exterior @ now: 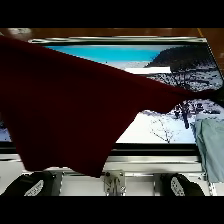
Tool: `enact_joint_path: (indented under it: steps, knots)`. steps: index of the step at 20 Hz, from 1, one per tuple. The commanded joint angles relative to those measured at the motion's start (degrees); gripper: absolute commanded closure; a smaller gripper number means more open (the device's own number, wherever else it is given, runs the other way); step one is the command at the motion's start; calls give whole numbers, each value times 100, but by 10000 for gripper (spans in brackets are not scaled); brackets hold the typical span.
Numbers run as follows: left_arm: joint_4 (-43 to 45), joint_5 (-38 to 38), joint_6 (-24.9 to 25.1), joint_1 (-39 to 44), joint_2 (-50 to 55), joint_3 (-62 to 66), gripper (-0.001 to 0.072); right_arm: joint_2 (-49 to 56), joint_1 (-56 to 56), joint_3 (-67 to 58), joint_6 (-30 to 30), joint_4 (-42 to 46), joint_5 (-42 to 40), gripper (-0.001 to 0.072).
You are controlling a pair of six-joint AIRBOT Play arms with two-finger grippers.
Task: Fold the shirts.
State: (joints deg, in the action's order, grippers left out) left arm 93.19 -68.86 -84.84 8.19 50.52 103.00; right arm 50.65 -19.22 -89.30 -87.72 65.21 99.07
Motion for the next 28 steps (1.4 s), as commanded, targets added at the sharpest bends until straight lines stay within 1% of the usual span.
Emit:
enact_joint_path:
  steps: [1, 2, 4, 7, 8, 9, 10, 12, 13, 14, 16, 17, 18, 19, 21, 23, 24, 25, 26, 27, 28]
  knots:
    - [-20, 398, -7, -7, 852, -267, 669, 570, 192, 1025, 39, 125, -269, 652]
    - [-229, 721, -4, -4, 1202, -275, 669, 758, 374, 1373, 39, 127, -588, 652]
    - [-876, 1672, -7, 7, 2000, -273, 669, 1261, 822, 1899, 129, 107, -1405, 652]
    - [-2334, 3241, -7, 7, 3152, -262, 669, 2133, 1333, 1989, 199, 44, -2848, 651]
    - [-2741, 3571, -7, 4, 3467, -260, 668, 2365, 1375, 1989, 151, -7, -3432, 652]
    - [-3042, 3740, -7, 4, 3786, -260, 668, 2531, 1373, 1989, 50, -114, -3882, 652]
    - [-3213, 3685, -9, 4, 4061, -262, 668, 2669, 1329, 1989, -87, -127, -4306, 651]
    - [-3407, 3121, -136, 7, 4651, -262, 667, 2861, 1196, 1989, -240, -114, -4837, 652]
    - [-3471, 2730, -221, 7, 4905, -262, 668, 2944, 1106, 1989, -341, -114, -4929, 652]
    - [-3539, 2317, -243, 11, 5136, -262, 668, 3034, 1019, 1991, -448, -118, -4905, 651]
    - [-3574, 1499, -247, 35, 5547, -262, 665, 3204, 957, 1991, -507, -127, -4603, 652]
    - [-3617, 1180, -273, 33, 5668, -262, 525, 3279, 984, 1991, -505, -153, -4411, 651]
    - [-3620, 815, -431, 2, 5722, -262, 117, 3329, 1027, 1991, -483, -181, -4221, 652]
    - [-3620, 417, -632, -83, 5709, -256, 2, 3333, 1069, 1991, -411, -175, -4098, 652]
    - [-3624, -715, -667, -435, 5567, -157, 1, 3279, 1082, 1989, -302, -212, -3871, 651]
    - [-3613, -1867, -354, -903, 5198, -157, 2, 3156, 1071, 1989, -149, -138, -3637, 651]
    - [-3539, -2286, -249, -1115, 4946, -238, 2, 3088, 1071, 1989, -87, -70, -3547, 651]
    - [-3407, -2505, -157, -1307, 4579, -514, 3, 3023, 1071, 1989, -35, 0, -3456, 651]
    - [-3270, -2468, -107, -1456, 4109, -1058, 3, 2979, 1069, 1989, 39, 7, -3386, 651]
    - [-3213, -2297, -105, -1563, 3628, -1770, 2, 2951, 1071, 1989, 114, 9, -3318, 651]
    - [-3233, -1963, -107, -1639, 3093, -2730, 1, 2949, 1071, 1989, 142, 4, -3276, 651]
